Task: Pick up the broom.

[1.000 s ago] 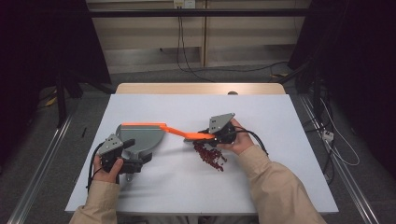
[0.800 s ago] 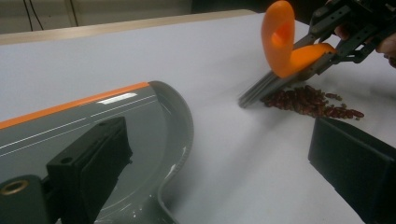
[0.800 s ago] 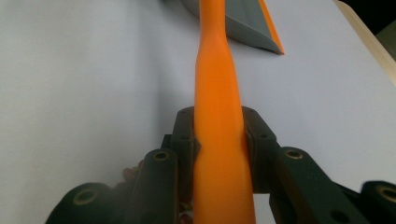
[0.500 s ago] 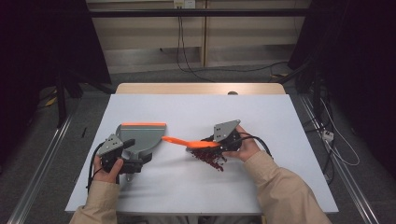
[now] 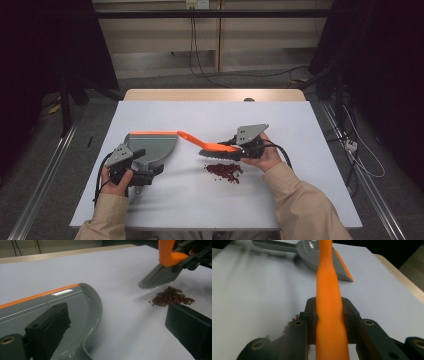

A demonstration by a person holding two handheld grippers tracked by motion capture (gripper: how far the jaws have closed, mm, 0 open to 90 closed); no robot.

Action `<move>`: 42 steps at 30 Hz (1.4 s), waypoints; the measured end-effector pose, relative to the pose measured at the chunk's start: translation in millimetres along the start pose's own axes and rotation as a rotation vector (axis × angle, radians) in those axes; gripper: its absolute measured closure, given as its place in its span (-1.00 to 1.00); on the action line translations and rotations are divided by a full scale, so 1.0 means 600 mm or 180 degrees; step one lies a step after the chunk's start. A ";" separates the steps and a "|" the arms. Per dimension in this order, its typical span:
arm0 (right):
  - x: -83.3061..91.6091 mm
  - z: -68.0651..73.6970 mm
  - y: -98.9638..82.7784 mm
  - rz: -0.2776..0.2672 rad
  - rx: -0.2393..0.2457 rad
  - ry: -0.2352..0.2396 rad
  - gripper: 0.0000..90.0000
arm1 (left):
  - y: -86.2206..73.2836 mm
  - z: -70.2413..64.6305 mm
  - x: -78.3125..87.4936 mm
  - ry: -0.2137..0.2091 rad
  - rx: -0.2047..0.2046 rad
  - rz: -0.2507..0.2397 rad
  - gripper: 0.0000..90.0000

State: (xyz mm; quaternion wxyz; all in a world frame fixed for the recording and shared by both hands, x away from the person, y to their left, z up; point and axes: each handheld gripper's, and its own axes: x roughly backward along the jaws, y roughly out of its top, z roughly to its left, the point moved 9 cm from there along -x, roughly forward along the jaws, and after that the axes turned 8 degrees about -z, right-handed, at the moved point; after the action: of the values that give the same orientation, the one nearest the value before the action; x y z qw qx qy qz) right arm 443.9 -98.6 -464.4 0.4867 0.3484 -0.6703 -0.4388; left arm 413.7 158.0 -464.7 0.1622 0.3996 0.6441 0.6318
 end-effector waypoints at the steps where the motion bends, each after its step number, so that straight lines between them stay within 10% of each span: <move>1: 0.000 -0.005 -0.001 0.0011 0.0004 -0.0050 0.58 | 0.000 0.000 0.000 0.0000 0.0000 -0.0002 -0.88; 7: -0.003 -0.031 -0.029 0.0161 -0.0040 -0.0190 0.58 | 0.000 0.000 -0.001 -0.0007 0.0000 0.0007 -0.88; 23: -0.010 0.023 -0.022 0.0149 -0.0013 0.0019 0.58 | 0.001 -0.002 0.000 -0.0017 -0.0005 -0.0011 -0.88; 33: 0.050 -0.033 -0.008 0.0011 -0.0569 -0.0850 0.58 | 0.002 -0.003 0.001 -0.0021 -0.0008 -0.0015 -0.88; 42: 0.090 -0.013 -0.045 0.0256 -0.0974 -0.1388 0.58 | 0.005 -0.005 0.001 -0.0052 0.0007 -0.0044 -0.88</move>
State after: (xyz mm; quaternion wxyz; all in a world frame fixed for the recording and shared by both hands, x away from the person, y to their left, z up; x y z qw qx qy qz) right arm 437.3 -158.9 -469.8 0.3948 0.1411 -0.6985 -0.5800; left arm 412.0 155.9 -461.5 0.1714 0.4005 0.6461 0.6267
